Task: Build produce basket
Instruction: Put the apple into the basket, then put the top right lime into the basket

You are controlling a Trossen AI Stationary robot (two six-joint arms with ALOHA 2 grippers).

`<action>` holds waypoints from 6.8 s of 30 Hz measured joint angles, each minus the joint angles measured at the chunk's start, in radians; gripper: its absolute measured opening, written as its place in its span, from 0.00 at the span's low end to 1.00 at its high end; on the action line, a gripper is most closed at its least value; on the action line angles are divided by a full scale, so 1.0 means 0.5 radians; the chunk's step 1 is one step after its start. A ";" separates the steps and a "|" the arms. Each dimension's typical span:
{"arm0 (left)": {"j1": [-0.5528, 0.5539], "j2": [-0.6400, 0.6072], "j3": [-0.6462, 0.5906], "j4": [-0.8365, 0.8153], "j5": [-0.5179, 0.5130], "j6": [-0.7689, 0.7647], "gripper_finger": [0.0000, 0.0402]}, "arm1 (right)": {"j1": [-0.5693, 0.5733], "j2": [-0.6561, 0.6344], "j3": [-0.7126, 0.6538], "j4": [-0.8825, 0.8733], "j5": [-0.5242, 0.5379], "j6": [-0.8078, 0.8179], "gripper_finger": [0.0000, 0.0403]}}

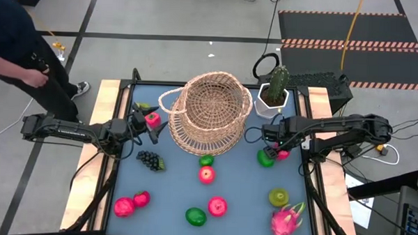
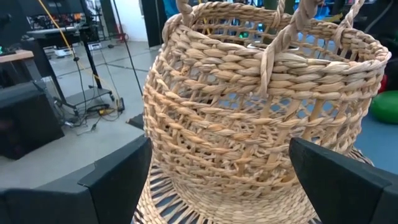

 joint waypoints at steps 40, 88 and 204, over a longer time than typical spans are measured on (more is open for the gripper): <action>-0.001 0.000 0.000 -0.068 -0.002 0.002 0.95 | 0.388 -0.337 0.947 0.946 1.576 -0.998 0.78; 0.000 0.000 0.000 -0.255 -0.002 -0.058 0.95 | -0.221 1.239 1.679 1.506 0.770 -2.125 0.78; -0.046 0.000 0.000 -0.013 0.379 -0.473 0.95 | 1.334 0.201 1.187 0.340 1.918 -0.478 0.98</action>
